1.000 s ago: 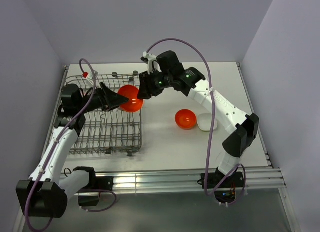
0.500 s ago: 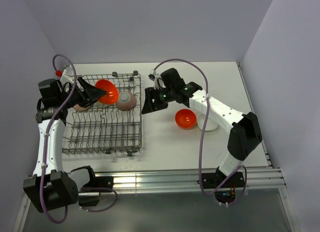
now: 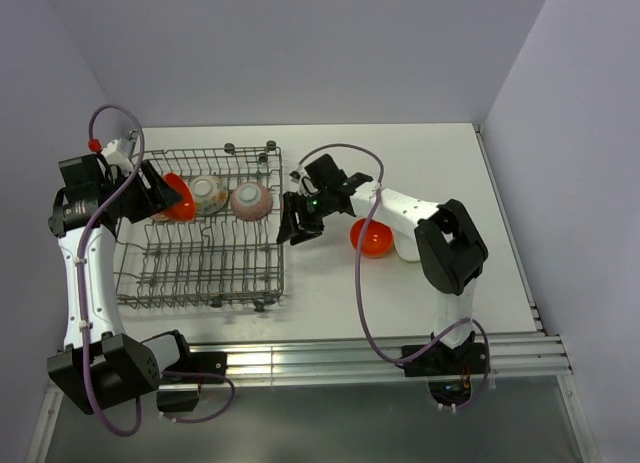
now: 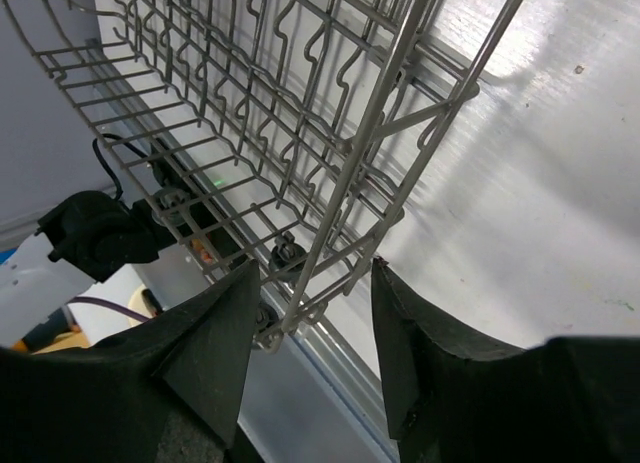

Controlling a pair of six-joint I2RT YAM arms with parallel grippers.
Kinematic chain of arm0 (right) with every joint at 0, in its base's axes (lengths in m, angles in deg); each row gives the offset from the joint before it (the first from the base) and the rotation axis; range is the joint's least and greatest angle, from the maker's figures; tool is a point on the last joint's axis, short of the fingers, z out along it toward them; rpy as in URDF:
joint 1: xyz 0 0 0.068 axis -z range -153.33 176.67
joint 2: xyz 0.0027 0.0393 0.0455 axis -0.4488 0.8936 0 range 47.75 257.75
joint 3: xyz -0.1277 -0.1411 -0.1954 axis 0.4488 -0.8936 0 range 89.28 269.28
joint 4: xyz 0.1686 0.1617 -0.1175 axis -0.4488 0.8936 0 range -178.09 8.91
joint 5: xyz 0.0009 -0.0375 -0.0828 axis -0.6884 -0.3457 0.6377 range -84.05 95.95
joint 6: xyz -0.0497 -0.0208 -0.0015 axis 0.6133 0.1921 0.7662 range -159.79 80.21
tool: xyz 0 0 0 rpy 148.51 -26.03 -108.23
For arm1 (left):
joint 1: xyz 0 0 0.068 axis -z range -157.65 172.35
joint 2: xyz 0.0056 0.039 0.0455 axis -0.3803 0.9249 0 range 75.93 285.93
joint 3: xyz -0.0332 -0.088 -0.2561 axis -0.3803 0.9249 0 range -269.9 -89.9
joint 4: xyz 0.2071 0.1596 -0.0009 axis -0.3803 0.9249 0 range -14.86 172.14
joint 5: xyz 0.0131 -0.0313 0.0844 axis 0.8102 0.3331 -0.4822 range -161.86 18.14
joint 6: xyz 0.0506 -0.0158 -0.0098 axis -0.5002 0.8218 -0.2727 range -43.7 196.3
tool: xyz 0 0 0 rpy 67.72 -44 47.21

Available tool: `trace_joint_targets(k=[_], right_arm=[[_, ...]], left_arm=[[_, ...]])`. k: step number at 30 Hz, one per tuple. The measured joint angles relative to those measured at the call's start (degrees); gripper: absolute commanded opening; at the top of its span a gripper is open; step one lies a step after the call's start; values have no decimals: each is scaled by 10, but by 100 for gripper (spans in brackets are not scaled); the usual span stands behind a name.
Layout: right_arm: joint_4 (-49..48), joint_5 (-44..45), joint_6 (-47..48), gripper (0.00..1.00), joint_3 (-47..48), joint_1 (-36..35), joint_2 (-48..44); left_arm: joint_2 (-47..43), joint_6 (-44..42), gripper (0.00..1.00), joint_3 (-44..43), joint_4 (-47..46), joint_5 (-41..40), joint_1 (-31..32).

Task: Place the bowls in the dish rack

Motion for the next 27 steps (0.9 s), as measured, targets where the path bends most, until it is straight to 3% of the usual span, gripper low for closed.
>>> trace_joint_targets(k=[8,15,27], right_arm=[[-22,-27,-23,38,0,0,27],[-38,-68,-50,0,2,1,57],[-37,-67,-66,0,2,5,58]], left_arm=[[1,-95,0,-13,51,-85,0],[7,-161,0,-14,74,-163,0],[8,-231,0,47,69,-271,3]])
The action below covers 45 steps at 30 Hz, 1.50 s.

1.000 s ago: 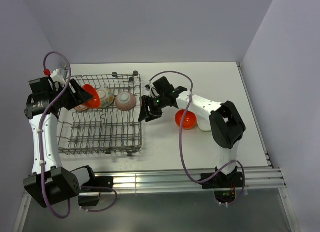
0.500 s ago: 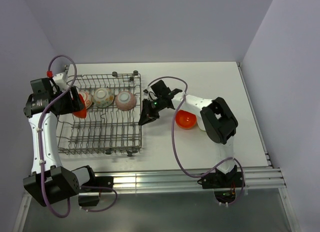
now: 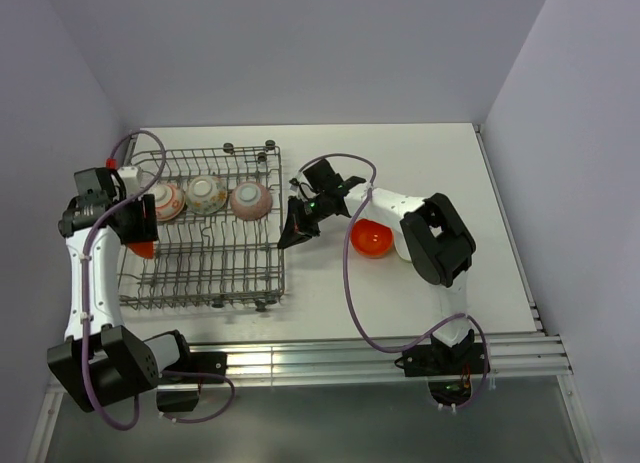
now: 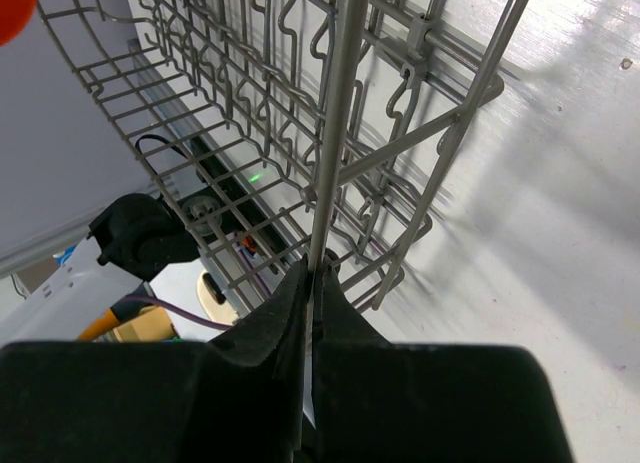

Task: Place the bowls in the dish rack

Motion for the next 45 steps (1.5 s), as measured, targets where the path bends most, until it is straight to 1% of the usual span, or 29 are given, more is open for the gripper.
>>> trace_joint_targets(k=[3,14,22,29,36,37,38,39,42,43,44,45], right_arm=[[0,0,-1,0,0,0,0],[0,2,-2,0,0,0,0],[1,2,-2,0,0,0,0],[1,2,-1,0,0,0,0],[1,1,-1,0,0,0,0],[1,1,-1,0,0,0,0],[1,1,0,0,0,0,0],[1,0,1,0,0,0,0],[2,-2,3,0,1,0,0],[2,-2,3,0,1,0,0],[2,-2,4,0,2,0,0],[3,-2,4,0,2,0,0]], left_arm=[[0,-10,0,24,-9,-33,15],[0,-17,0,114,-55,-179,121],[17,-17,0,136,-100,-286,173],[61,-15,0,160,-131,-329,207],[94,-19,1,195,-183,-371,219],[98,-19,4,196,-188,-376,220],[101,-19,12,198,-190,-379,222],[105,-19,15,198,-192,-384,224],[111,-17,53,198,-193,-388,225],[112,-17,72,198,-193,-388,225],[112,-16,75,198,-193,-388,225],[113,-15,86,197,-193,-383,225]])
